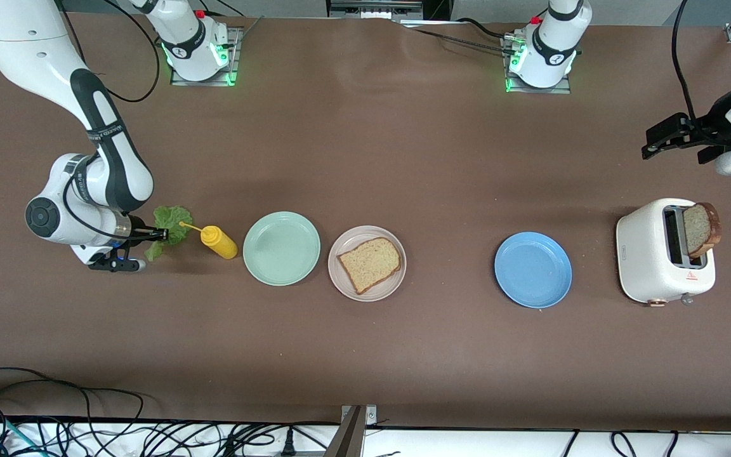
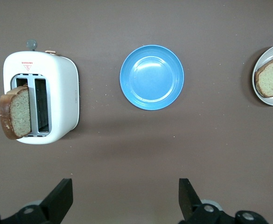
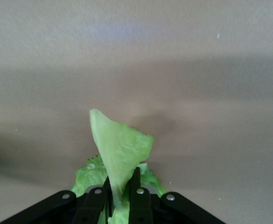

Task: Make sandwich on beige plate with both arms
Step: 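Lower the right gripper and grasp the green lettuce leaf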

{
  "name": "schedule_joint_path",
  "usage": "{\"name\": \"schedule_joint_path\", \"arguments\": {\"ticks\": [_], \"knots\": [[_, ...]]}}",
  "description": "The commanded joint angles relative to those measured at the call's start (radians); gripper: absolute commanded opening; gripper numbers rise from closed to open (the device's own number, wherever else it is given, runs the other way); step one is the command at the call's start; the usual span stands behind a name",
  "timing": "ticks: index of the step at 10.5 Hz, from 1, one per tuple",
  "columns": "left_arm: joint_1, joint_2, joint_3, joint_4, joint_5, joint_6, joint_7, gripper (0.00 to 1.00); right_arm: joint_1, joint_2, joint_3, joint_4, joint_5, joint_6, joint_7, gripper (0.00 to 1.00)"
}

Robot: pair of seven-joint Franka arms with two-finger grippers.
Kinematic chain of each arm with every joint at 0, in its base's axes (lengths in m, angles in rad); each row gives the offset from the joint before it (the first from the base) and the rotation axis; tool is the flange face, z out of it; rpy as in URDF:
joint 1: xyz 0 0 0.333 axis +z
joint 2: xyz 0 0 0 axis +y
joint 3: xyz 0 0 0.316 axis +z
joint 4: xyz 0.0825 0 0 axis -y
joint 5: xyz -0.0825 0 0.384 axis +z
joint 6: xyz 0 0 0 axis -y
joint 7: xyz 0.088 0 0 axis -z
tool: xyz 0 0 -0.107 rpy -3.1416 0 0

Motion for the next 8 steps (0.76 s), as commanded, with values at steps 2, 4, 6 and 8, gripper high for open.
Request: {"name": "schedule_joint_path", "arguments": {"ticks": [2, 4, 6, 8], "knots": [[0.026, -0.007, -0.016, 0.031, -0.004, -0.038, 0.000, 1.00, -0.005, -0.032, -0.003, 0.105, -0.040, -0.113, -0.051, 0.00], [0.029, -0.016, -0.014, 0.037, -0.004, -0.062, -0.006, 1.00, -0.002, -0.030, -0.003, 0.258, -0.046, -0.283, -0.050, 0.00], [0.029, -0.013, -0.003, 0.039, -0.004, -0.062, -0.008, 1.00, -0.003, -0.035, -0.005, 0.399, -0.045, -0.459, -0.044, 0.00], [0.035, -0.008, -0.005, 0.039, -0.010, -0.062, -0.008, 1.00, 0.001, -0.047, -0.002, 0.521, -0.037, -0.648, -0.032, 0.00]]}}
